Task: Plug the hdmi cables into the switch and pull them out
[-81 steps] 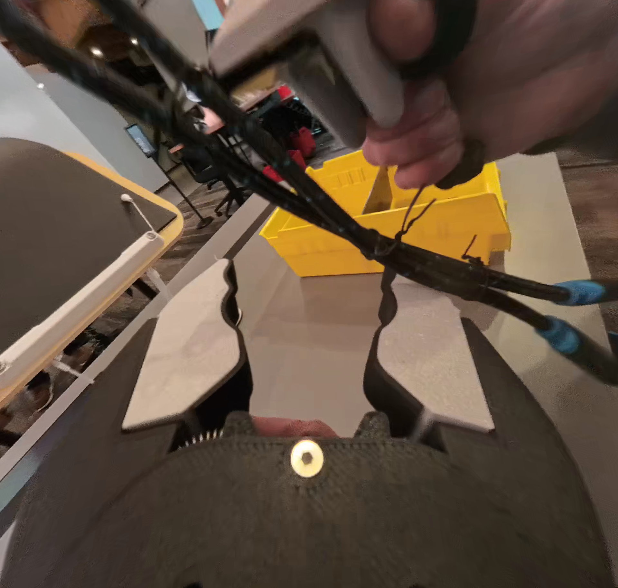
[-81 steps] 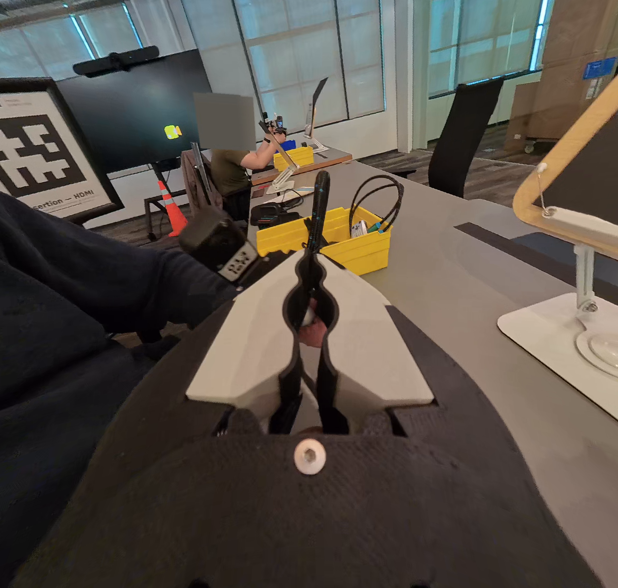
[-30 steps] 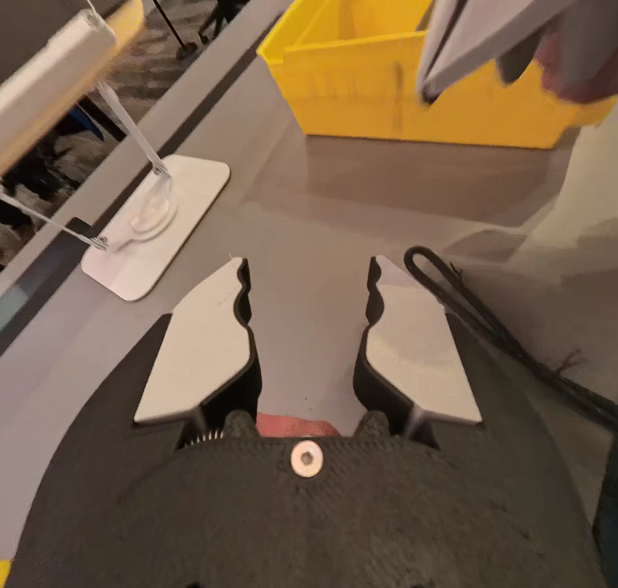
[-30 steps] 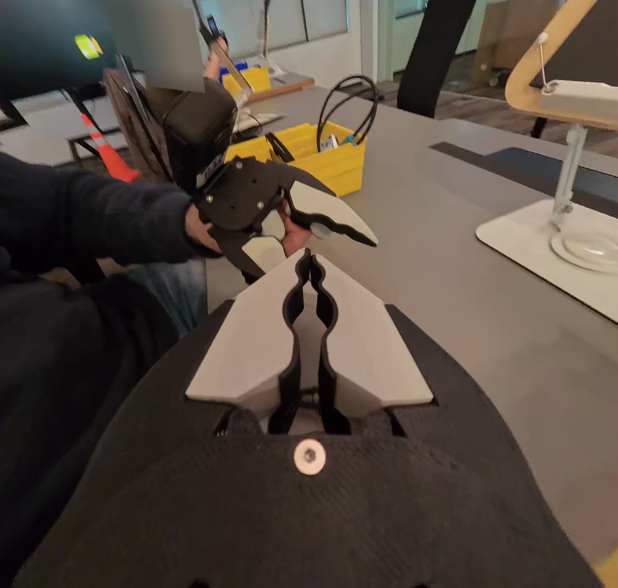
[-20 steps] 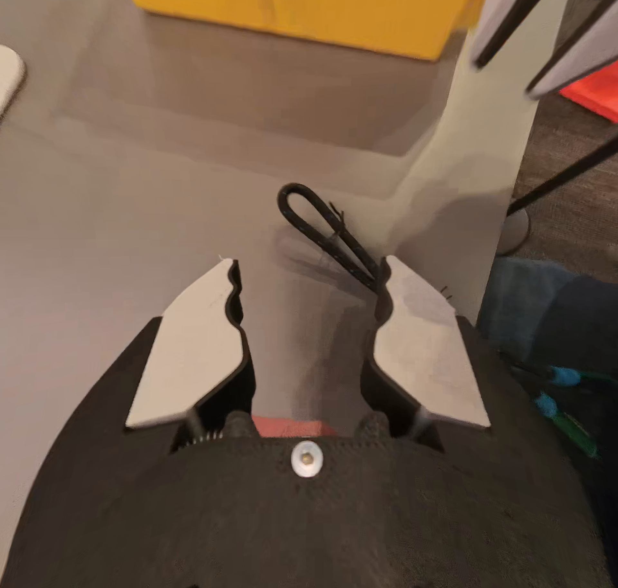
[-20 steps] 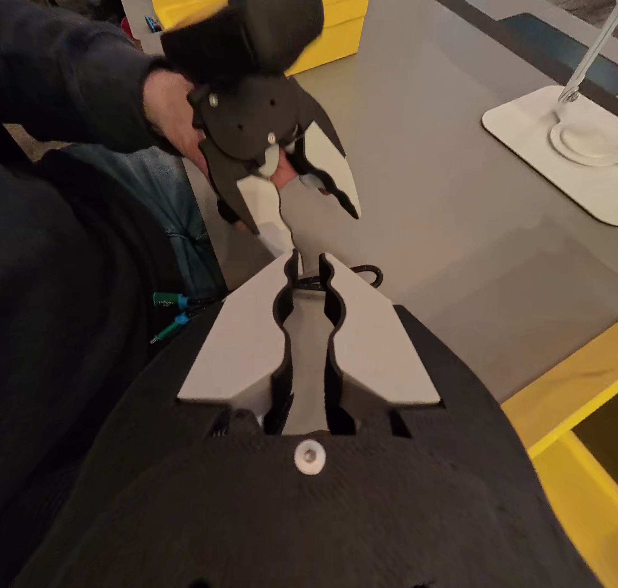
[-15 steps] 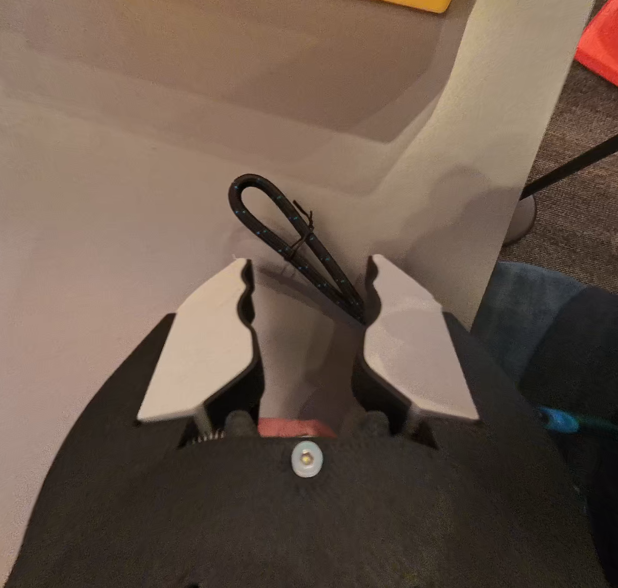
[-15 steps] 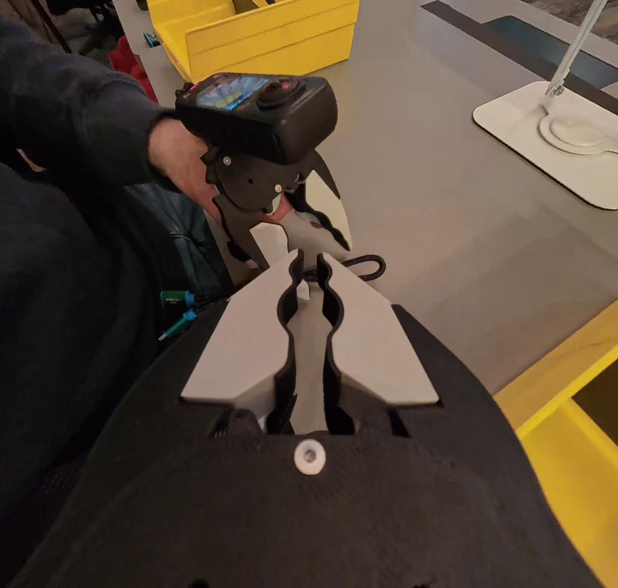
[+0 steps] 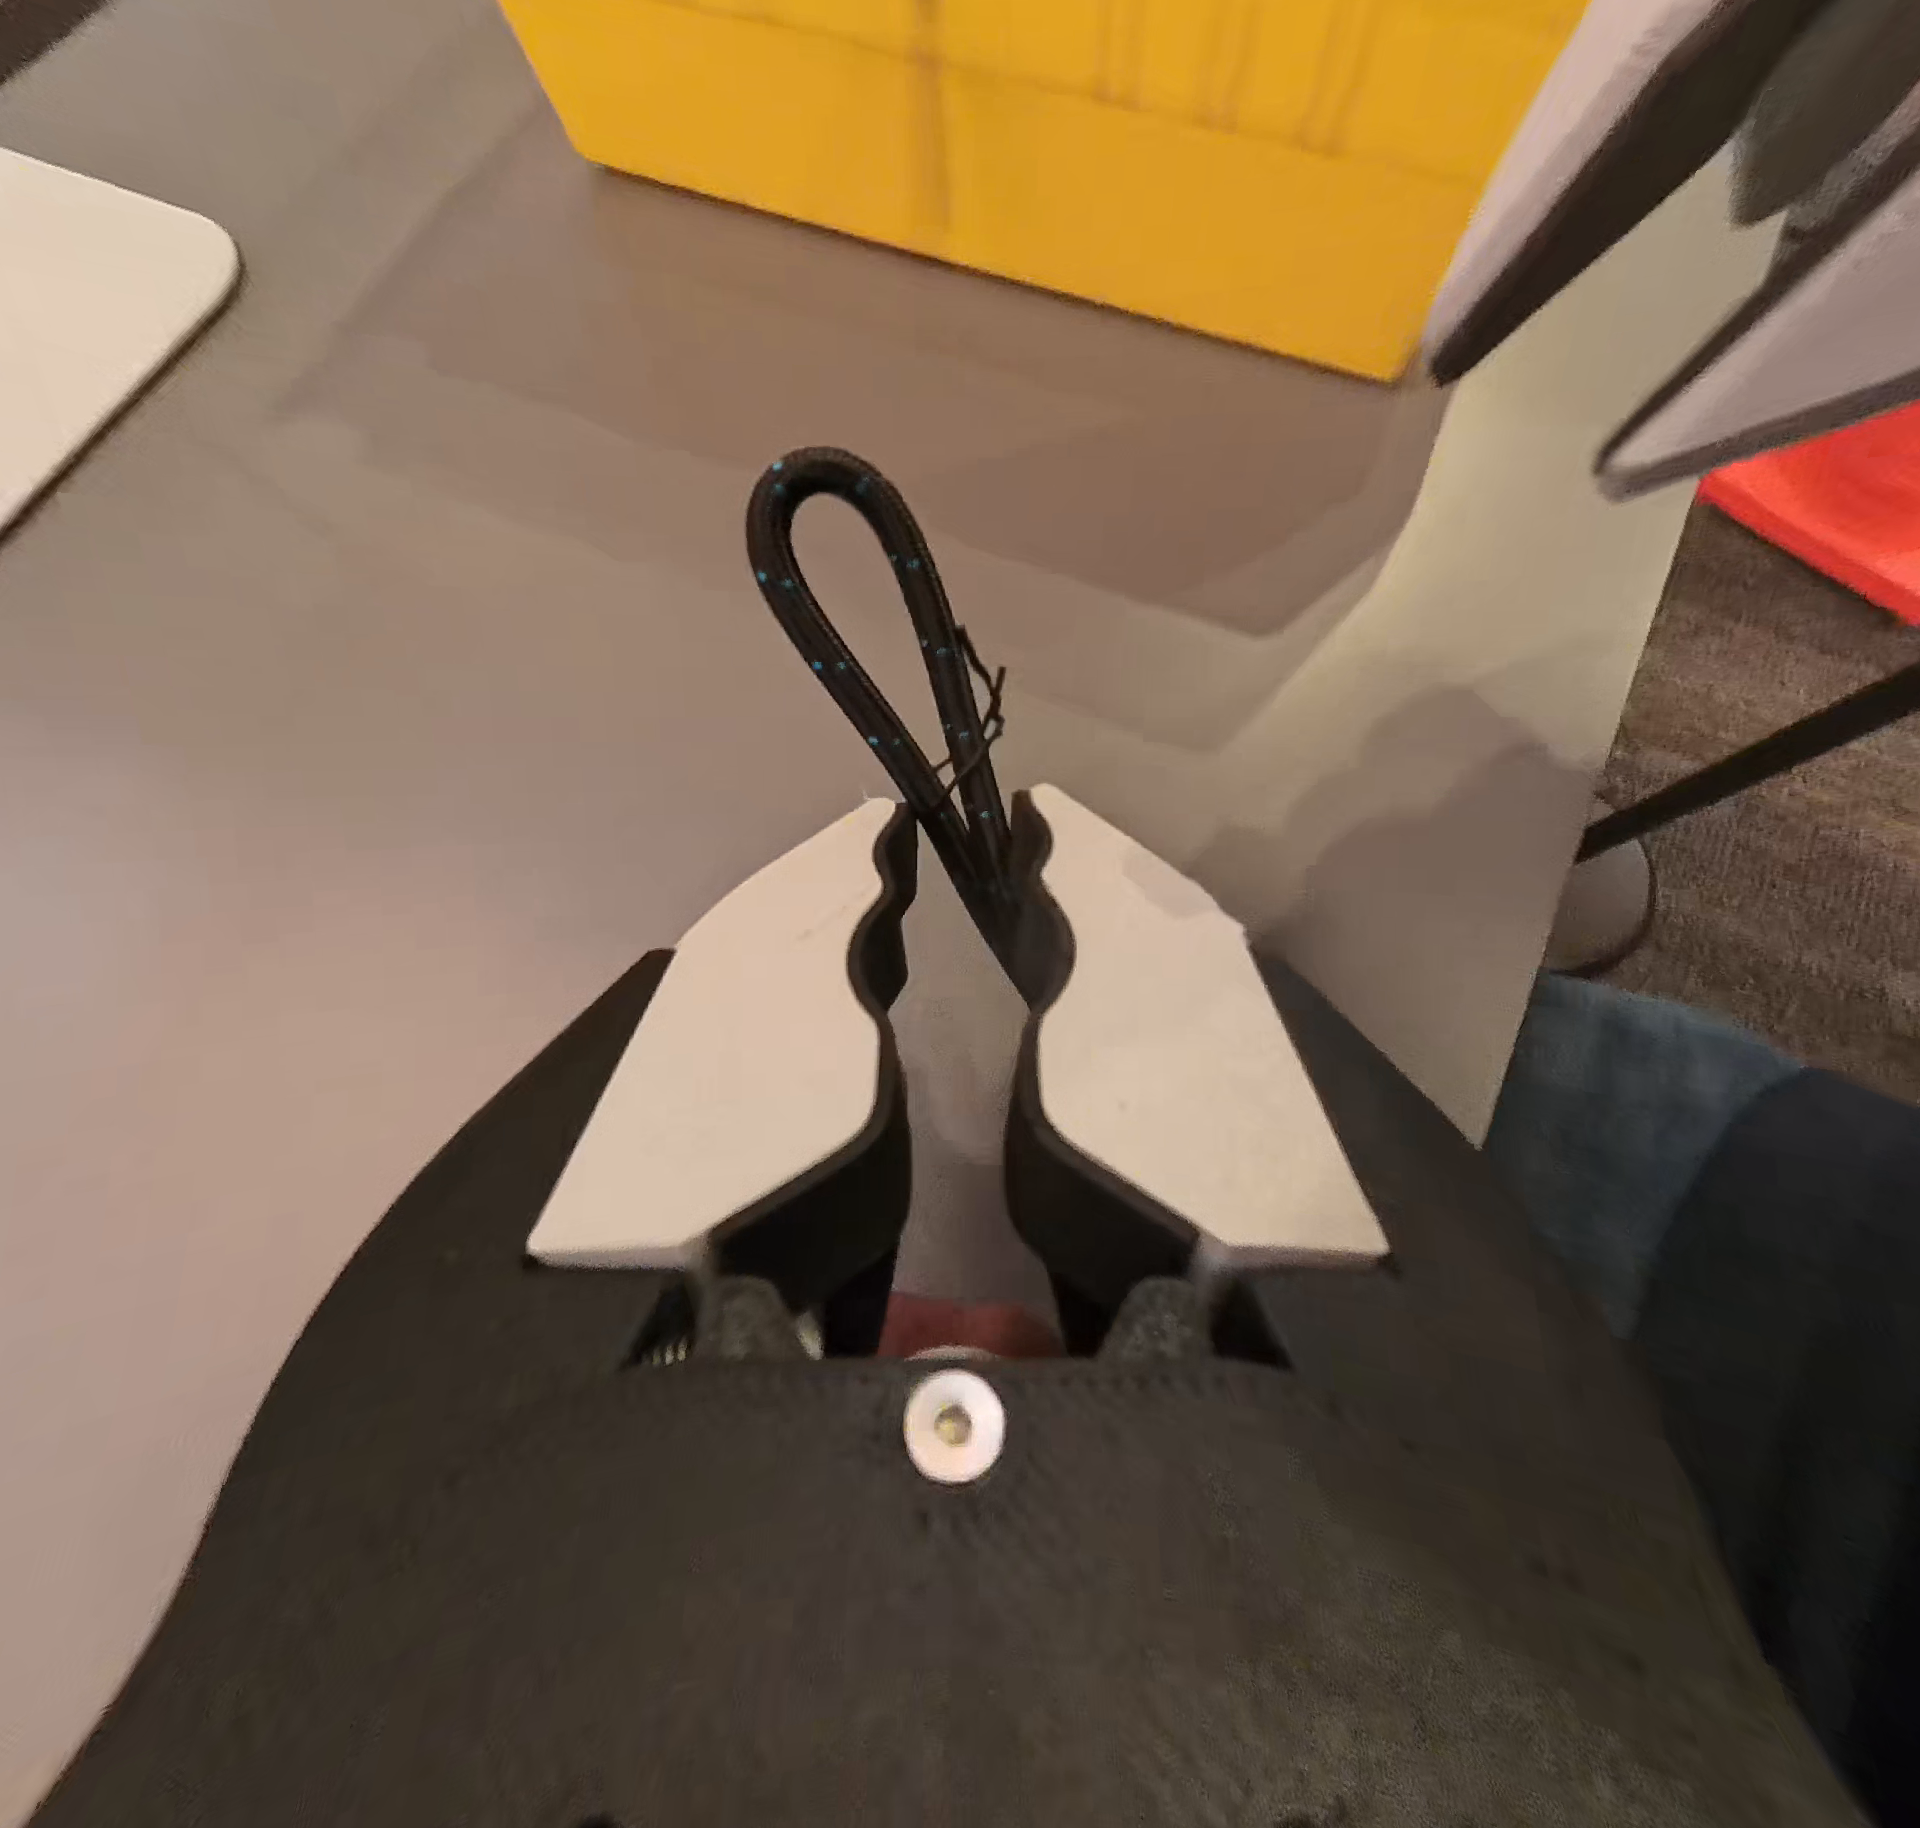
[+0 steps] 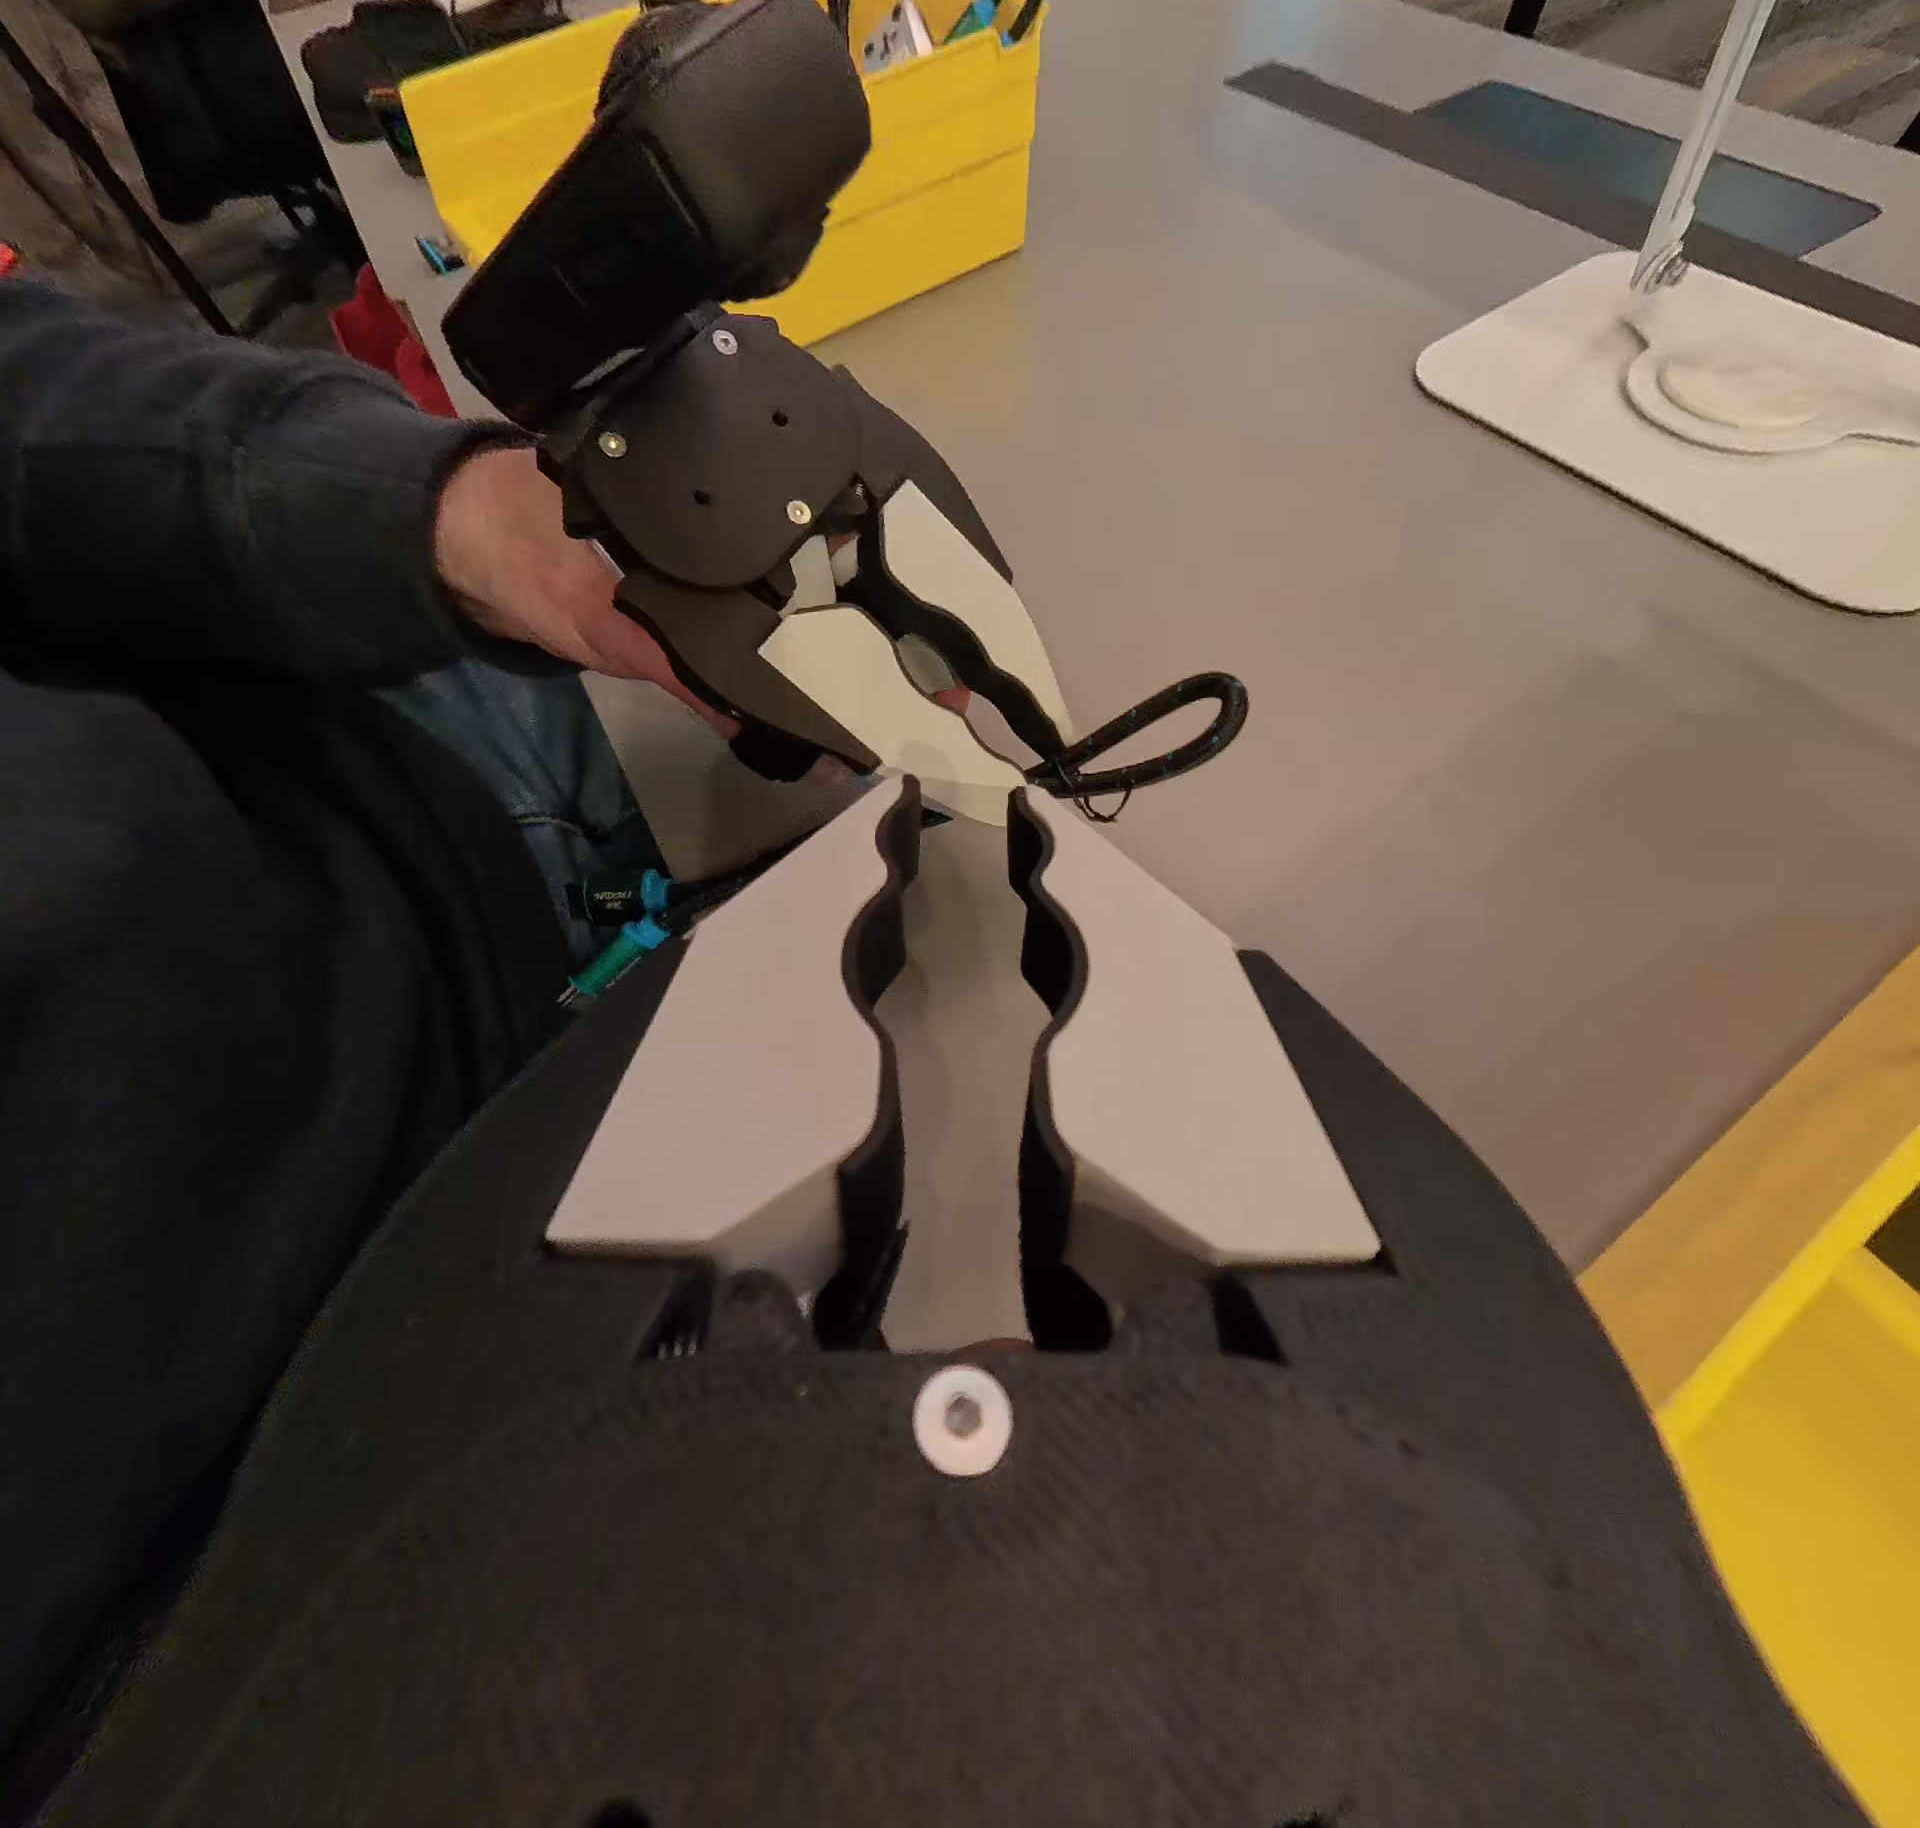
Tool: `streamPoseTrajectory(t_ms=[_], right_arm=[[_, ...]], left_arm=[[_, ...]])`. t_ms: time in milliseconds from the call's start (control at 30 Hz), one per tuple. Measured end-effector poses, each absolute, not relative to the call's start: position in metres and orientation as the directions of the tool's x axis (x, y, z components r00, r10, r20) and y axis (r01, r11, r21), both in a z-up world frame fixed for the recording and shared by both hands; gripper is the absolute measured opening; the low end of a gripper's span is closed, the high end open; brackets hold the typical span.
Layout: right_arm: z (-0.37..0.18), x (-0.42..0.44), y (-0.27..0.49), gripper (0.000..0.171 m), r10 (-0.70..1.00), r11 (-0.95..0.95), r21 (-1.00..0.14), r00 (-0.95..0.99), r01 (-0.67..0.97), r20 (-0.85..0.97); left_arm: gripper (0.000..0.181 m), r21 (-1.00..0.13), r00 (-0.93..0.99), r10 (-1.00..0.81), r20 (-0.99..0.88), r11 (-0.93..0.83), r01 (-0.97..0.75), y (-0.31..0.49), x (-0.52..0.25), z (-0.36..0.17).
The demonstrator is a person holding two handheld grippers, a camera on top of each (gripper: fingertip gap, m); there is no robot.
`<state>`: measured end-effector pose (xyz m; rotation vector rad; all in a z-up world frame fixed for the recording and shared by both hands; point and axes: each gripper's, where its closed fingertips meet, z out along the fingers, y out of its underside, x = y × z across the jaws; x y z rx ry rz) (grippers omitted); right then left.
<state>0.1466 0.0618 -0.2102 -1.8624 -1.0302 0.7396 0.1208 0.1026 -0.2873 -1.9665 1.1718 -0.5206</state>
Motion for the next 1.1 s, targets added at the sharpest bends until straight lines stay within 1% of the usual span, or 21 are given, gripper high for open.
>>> streamPoseTrajectory(t_ms=[67,133,167,267,333,400,467,500,533,600,733,800,933,1100], right_arm=[[-0.208,0.144,0.073,0.018,0.857,-0.278,-0.887,0.512,0.369,-0.056],[-0.199,0.136,0.081,0.022,0.854,-0.276,-0.904,0.515,0.327,-0.074],[-0.194,0.132,0.085,0.022,0.852,-0.265,-0.913,0.519,0.310,-0.071],[-0.184,0.121,0.099,0.022,0.850,-0.244,-0.927,0.523,0.285,-0.063],[-0.182,0.115,0.108,0.024,0.854,-0.260,-0.932,0.510,0.252,-0.100],[-0.174,0.110,0.115,0.024,0.861,-0.254,-0.948,0.491,0.192,-0.131],[-0.165,0.104,0.115,0.023,0.887,-0.231,-0.958,0.441,0.167,-0.137],[-0.158,0.101,0.114,0.021,0.897,-0.221,-0.965,0.417,0.138,-0.146],[-0.157,0.100,0.113,0.015,0.903,-0.216,-0.966,0.404,0.139,-0.144],[-0.160,0.099,0.115,0.008,0.910,-0.201,-0.964,0.397,0.174,-0.118],[-0.160,0.099,0.115,0.012,0.921,-0.186,-0.964,0.376,0.188,-0.104],[-0.160,0.099,0.113,0.008,0.927,-0.166,-0.967,0.365,0.193,-0.086],[-0.156,0.101,0.112,0.006,0.932,-0.135,-0.972,0.357,0.193,-0.058],[-0.146,0.102,0.109,0.004,0.935,-0.134,-0.981,0.346,0.137,-0.079]], left_arm=[[0.015,-0.845,0.515,-0.856,-0.031,-0.253,-0.472,0.111,0.115,-0.266],[0.013,-0.879,0.540,-0.840,-0.044,-0.224,-0.420,0.119,0.108,-0.246],[0.013,-0.902,0.531,-0.846,-0.052,-0.188,-0.388,0.120,0.107,-0.233],[0.013,-0.930,0.539,-0.840,-0.069,-0.142,-0.340,0.124,0.100,-0.206],[0.013,-0.942,0.548,-0.830,-0.105,-0.095,-0.323,0.127,0.097,-0.192],[0.013,-0.940,0.527,-0.839,-0.138,-0.057,-0.337,0.125,0.098,-0.186],[0.013,-0.937,0.524,-0.835,-0.166,-0.032,-0.347,0.125,0.098,-0.182],[0.013,-0.935,0.519,-0.836,-0.176,-0.023,-0.355,0.124,0.099,-0.182],[0.013,-0.934,0.516,-0.836,-0.187,-0.011,-0.356,0.124,0.100,-0.181],[0.013,-0.941,0.503,-0.847,-0.175,-0.006,-0.338,0.122,0.102,-0.178],[0.013,-0.944,0.497,-0.849,-0.181,0.008,-0.330,0.122,0.103,-0.174],[0.013,-0.946,0.492,-0.853,-0.173,0.006,-0.323,0.121,0.104,-0.171],[0.013,-0.949,0.485,-0.857,-0.172,0.013,-0.314,0.121,0.106,-0.167],[0.013,-0.952,0.465,-0.866,-0.185,0.041,-0.303,0.119,0.108,-0.158]])
